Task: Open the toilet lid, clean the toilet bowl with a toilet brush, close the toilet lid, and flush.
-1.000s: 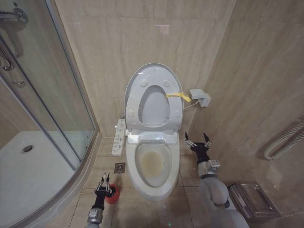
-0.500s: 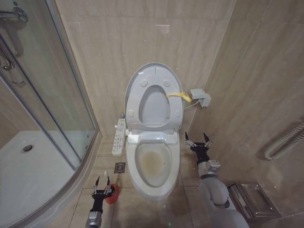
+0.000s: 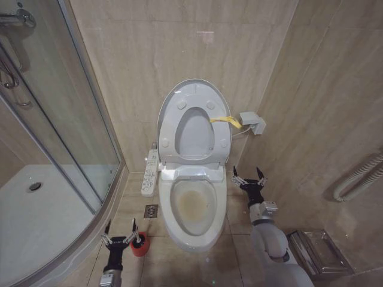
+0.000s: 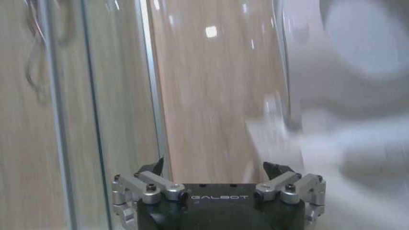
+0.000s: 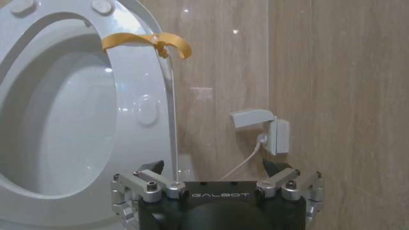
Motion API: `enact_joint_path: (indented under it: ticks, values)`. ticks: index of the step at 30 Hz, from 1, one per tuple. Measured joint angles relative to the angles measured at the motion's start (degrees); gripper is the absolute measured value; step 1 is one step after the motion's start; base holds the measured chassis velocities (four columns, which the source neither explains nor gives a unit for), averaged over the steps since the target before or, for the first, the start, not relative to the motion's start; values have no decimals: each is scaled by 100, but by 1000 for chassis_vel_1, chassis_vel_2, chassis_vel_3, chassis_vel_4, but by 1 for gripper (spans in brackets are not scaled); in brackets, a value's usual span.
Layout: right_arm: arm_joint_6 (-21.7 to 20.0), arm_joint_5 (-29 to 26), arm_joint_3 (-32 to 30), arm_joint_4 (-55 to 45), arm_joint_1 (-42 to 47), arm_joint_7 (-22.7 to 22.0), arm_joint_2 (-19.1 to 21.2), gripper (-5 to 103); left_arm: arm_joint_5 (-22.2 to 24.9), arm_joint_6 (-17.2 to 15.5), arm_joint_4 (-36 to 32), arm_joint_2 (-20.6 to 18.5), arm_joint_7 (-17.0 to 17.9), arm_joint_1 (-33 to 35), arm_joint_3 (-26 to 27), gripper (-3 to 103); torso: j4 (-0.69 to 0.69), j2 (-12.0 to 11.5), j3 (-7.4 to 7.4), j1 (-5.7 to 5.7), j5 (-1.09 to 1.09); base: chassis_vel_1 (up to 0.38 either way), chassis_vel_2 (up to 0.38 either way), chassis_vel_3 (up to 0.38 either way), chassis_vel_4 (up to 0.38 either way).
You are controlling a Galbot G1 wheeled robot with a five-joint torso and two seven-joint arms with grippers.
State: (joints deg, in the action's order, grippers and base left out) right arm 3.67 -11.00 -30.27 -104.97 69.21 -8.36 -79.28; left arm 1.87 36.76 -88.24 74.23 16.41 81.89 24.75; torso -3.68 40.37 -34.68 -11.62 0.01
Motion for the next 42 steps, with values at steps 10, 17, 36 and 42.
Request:
enact_joint_path:
  ticks: [10, 17, 36, 42]
  values:
    - [0, 0, 0, 0, 0, 0, 0, 100, 419, -1306, -2736, -148, -12, 1087, 590, 100, 0, 1, 0, 0, 0, 0, 0, 0, 0]
    - [0, 0, 0, 0, 0, -1, 0, 100, 1171, -1942, -3341, -217, -559, 1203, 1054, 100, 1, 0, 0, 0, -1, 0, 0, 0, 0]
    - [0, 0, 0, 0, 0, 0, 0, 100, 1794, -2222, -2629, -497, -1199, -439, 594, 100, 2, 0, -1, 0, -1, 0, 0, 0, 0]
    - [0, 0, 0, 0, 0, 0, 0, 100, 1346, -1973, -2181, -192, -1160, -549, 350, 100, 1, 0, -1, 0, 0, 0, 0, 0, 0]
